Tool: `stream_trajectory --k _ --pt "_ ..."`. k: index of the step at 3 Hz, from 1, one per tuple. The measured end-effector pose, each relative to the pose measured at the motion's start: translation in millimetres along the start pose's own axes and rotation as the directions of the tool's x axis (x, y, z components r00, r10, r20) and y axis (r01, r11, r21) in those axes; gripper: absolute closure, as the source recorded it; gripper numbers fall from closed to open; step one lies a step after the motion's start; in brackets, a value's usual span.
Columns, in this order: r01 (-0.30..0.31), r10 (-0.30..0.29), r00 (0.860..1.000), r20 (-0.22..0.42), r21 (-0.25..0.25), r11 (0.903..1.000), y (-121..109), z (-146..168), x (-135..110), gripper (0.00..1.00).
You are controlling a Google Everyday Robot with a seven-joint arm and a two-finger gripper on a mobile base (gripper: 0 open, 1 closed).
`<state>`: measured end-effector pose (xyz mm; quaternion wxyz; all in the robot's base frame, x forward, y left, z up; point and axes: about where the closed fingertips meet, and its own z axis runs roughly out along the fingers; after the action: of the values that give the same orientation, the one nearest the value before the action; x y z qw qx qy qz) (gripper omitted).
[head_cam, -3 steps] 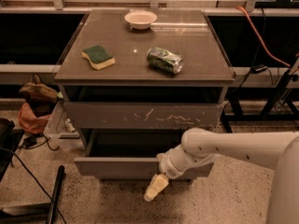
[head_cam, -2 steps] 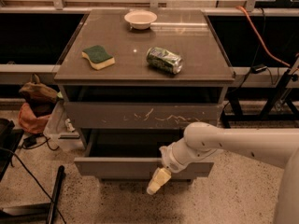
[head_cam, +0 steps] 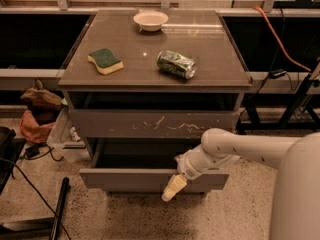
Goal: Open middle drawer
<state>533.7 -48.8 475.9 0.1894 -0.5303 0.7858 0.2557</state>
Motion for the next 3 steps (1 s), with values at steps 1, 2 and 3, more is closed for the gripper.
stream_trajectory --k 1,2,3 --pt "-0.038 0.04 0.999 0.02 -0.086 0.9955 -14.2 43.9 19.9 0.0" --pt "-0.042 0.044 0.999 0.022 -0.093 0.9948 -13.3 42.3 18.3 0.0" --pt "-0.055 0.058 0.998 0.026 -0.103 0.9931 -3.4 37.6 20.6 0.0"
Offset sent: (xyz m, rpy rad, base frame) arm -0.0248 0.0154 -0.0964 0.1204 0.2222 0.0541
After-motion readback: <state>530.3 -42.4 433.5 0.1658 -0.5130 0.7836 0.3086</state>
